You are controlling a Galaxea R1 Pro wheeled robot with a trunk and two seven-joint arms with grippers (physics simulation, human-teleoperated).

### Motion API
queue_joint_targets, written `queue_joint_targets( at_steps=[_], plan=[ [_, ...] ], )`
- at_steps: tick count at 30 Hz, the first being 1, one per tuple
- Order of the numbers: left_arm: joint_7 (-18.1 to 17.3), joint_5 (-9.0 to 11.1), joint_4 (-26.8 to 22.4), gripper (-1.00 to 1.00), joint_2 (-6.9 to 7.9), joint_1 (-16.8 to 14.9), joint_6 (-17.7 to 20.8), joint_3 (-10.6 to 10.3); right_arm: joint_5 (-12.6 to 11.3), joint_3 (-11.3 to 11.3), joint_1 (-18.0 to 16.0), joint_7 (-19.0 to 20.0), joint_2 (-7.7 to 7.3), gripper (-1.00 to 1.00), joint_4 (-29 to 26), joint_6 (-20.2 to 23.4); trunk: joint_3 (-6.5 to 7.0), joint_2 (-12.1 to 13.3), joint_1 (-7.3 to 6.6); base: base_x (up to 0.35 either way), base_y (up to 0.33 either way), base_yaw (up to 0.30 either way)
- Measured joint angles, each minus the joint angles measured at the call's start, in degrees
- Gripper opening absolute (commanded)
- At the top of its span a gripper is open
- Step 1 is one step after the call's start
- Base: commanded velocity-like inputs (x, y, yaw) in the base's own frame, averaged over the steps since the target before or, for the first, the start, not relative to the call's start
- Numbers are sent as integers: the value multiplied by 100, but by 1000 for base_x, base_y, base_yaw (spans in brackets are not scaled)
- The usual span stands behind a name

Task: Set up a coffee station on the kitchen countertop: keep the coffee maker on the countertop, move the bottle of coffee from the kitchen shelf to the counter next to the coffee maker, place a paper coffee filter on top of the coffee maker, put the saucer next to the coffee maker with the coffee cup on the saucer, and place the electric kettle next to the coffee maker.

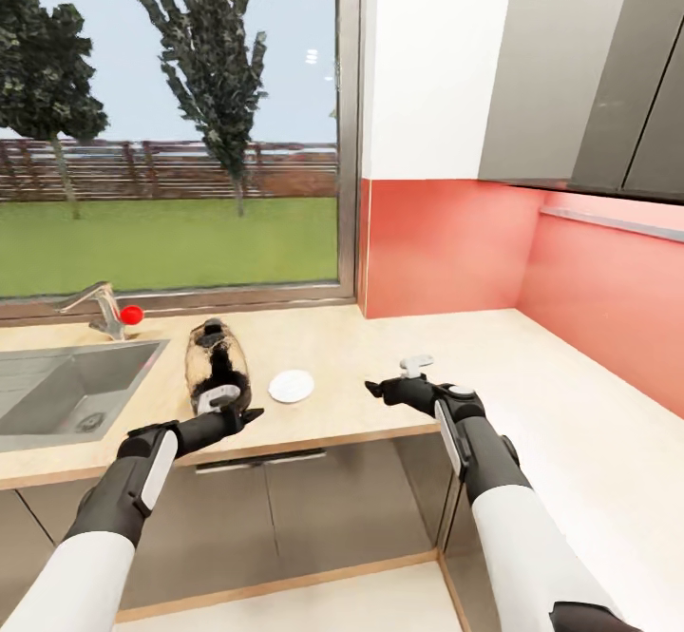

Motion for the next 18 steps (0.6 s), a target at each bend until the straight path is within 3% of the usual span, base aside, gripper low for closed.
queue_joint_targets(
  at_steps=[2, 8, 12, 18],
  plan=[
    [-1, 0, -1, 100, -3, -2, 0, 8, 7, -1, 0, 264, -1, 100, -2, 7, 0, 0, 0, 288, -206, 0],
    [17, -7, -1, 100, -16, 11, 0, 6, 32, -8, 0, 431, -3, 100, 16, 14, 0, 1, 2, 135, -70, 0],
    [138, -20, -3, 100, -222, 6, -8, 12, 28, -12, 0, 444, -3, 100, 23, 15, 0, 1, 3, 5, -3, 0],
    [338, -11, -1, 100, -271, 18, -11, 48, 30, 5, 0, 459, -3, 100, 35, 23, 0, 0, 1, 85, 0, 0]
  ],
)
